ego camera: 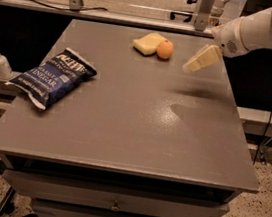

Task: Move orange near sponge

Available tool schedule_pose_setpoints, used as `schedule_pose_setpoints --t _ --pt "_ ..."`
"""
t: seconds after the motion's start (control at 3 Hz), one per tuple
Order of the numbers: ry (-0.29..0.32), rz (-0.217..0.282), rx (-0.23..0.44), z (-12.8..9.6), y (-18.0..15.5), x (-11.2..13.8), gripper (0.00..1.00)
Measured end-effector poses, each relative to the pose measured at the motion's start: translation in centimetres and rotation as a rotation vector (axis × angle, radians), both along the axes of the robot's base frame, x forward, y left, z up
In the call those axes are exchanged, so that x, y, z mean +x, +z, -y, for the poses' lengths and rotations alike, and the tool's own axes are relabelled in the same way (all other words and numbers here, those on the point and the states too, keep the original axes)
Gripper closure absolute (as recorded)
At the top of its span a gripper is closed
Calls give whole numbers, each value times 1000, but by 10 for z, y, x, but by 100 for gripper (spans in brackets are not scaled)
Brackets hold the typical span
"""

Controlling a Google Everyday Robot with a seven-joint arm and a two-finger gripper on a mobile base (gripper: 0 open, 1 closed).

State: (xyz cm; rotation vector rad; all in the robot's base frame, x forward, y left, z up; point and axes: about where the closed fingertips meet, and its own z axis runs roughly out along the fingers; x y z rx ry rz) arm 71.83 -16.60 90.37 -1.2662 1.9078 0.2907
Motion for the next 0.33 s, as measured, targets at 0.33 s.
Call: schedule_pose_setpoints --t 0.33 --pt "-1 0 1 0 0 1 0"
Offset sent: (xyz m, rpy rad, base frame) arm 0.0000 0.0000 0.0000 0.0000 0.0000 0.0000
